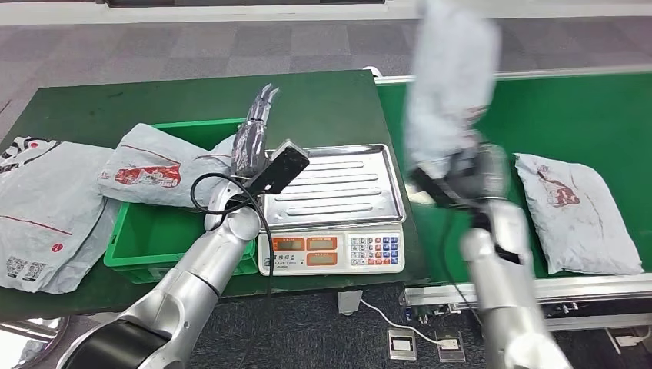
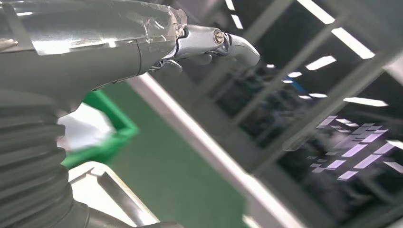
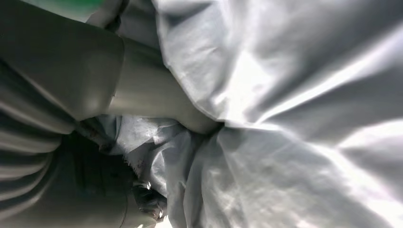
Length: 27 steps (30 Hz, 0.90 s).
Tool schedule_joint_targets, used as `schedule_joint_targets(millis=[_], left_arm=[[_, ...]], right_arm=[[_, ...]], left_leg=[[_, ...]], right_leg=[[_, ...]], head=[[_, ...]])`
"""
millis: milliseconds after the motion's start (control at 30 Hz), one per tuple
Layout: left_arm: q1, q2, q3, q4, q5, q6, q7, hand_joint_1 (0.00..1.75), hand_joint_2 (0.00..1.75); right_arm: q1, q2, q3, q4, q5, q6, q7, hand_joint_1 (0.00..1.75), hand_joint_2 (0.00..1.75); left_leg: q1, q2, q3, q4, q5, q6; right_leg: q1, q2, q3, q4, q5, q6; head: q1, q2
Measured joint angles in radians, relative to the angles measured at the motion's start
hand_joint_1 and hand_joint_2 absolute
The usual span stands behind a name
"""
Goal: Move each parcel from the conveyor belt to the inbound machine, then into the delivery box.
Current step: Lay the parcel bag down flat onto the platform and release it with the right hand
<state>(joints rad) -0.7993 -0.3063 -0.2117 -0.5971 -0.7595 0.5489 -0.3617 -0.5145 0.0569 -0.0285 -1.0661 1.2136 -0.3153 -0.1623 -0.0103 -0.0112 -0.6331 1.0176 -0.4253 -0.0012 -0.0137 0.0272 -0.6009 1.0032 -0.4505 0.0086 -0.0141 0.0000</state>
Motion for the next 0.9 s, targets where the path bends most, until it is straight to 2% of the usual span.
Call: schedule_joint_targets(millis=[33,100,233,367,600,733,900], left_arm=[[-0.003,-0.003,0.0,0.0,0.012,0.003,-0.009,0.0,1.75],[-0.007,-0.01,0.0,0.0,0.028,0.011,-0.018,0.0,1.75],[-0.007,-0.002,0.0,0.004,0.047,0.023,-0.021,0.0,1.75],[-0.007,0.0,0.0,0.004,0.048,0.028,-0.021,0.0,1.75],[-0.007,0.004,0.0,0.004,0.05,0.03,-0.02,0.0,1.75],[-0.007,0.005,0.0,0.004,0.052,0.03,-0.02,0.0,1.75],[-0.007,0.006,-0.001,0.004,0.017,0.041,0.009,0.0,1.75]], right_arm=[[-0.01,0.025,0.086,0.05,-0.028,0.025,0.014,1.75,1.75],[-0.021,0.047,0.243,0.114,-0.101,0.009,0.037,1.75,1.75],[-0.053,0.04,0.412,0.16,-0.179,-0.016,0.054,1.75,1.75],[-0.061,0.031,0.482,0.178,-0.186,-0.016,0.054,1.75,1.75],[-0.076,0.024,0.532,0.197,-0.191,-0.016,0.062,1.75,1.75],[-0.084,0.02,0.544,0.203,-0.196,-0.016,0.067,0.0,1.75],[-0.089,0.017,0.551,0.21,-0.189,-0.044,0.113,0.0,1.75]], left_leg=[[0.0,-0.001,0.003,0.0,0.001,0.0],[0.0,-0.011,0.001,-0.001,0.005,0.0],[0.002,-0.021,-0.001,-0.003,0.007,-0.002],[0.001,-0.02,-0.001,-0.002,0.006,-0.002],[0.0,-0.02,-0.001,-0.002,0.006,-0.002],[0.0,-0.02,-0.001,-0.002,0.006,-0.002],[0.0,-0.019,-0.001,-0.002,0.006,-0.002]], right_leg=[[0.0,-0.001,-0.001,0.0,0.0,0.0],[0.0,-0.012,-0.001,0.001,-0.001,-0.001],[0.001,-0.021,0.0,0.002,-0.004,-0.004],[0.0,-0.019,0.0,0.001,-0.004,-0.004],[0.0,-0.019,0.0,0.001,-0.004,-0.004],[0.0,-0.019,0.0,0.001,-0.004,-0.004],[0.0,-0.019,0.0,0.001,-0.004,-0.004]], head=[[0.0,0.0],[0.0,0.0],[0.0,0.0],[0.0,0.0],[0.0,0.0],[0.0,0.0],[0.0,0.0]])
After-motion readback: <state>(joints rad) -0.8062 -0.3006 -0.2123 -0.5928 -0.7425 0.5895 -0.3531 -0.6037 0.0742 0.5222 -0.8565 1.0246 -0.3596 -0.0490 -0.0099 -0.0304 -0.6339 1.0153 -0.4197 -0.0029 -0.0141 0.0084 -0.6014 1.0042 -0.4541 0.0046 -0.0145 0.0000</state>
